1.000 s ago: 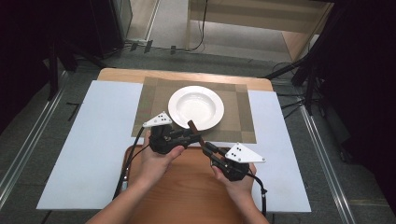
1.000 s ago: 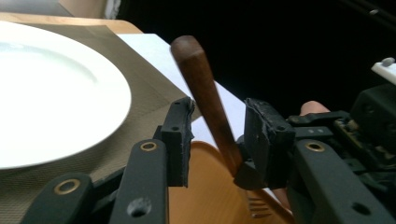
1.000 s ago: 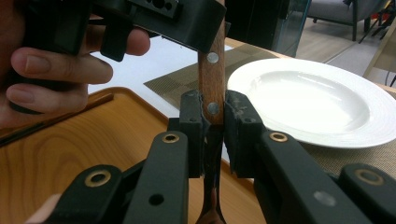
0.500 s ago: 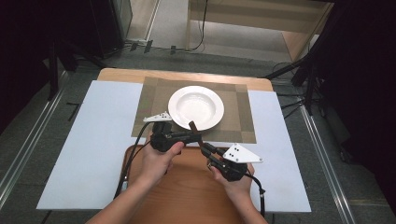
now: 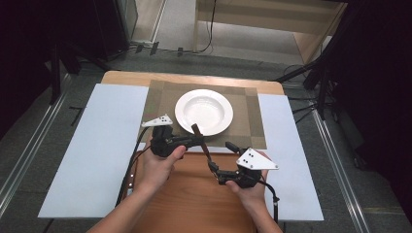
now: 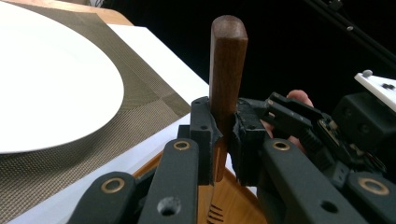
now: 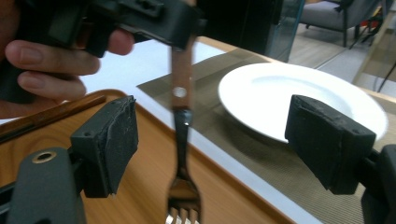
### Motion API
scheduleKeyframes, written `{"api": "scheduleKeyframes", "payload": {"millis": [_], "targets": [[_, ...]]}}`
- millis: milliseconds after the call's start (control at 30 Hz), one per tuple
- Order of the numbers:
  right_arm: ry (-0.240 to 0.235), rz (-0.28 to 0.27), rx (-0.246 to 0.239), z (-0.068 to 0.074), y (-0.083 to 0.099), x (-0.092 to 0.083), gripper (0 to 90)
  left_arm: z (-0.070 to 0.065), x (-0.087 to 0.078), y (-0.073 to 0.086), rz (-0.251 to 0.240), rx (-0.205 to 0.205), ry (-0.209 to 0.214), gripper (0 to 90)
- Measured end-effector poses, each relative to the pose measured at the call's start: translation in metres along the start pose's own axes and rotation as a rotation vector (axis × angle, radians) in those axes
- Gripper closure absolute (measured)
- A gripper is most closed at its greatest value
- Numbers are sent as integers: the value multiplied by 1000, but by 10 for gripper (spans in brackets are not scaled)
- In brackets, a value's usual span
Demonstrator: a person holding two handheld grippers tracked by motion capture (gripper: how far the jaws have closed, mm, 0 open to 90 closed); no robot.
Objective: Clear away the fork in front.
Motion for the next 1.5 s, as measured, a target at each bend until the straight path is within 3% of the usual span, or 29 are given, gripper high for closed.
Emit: {"api": "scheduleKeyframes", "payload": {"millis": [200,267,433,533,1167,1500], "targets": [[11,-27,31,-14,-3,-14,106,0,-8,0,6,18,9,798],[50,-36,33,-21,-3,-18,106,0,-10,2,15,30,8,798],[93,-47,55,-38,1,-31,104,3,-18,4,8,27,-3,798],[96,-37,68,-48,4,-39,0,6,-24,7,9,23,-7,798],[233,-69,111,-101,16,-87,0,12,-57,18,-16,4,-21,798],[283,-80,140,-126,27,-109,0,13,-75,29,4,8,-35,798]]}}
Point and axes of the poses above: each handheld gripper's, and its own axes: x roughly forward along the jaws, y roughly out of its underside, z roughly to its left, the point moved 9 cm from there along x, roughly forward along the jaws, and after that the axes turned 15 degrees about x, right-handed, at the moved point
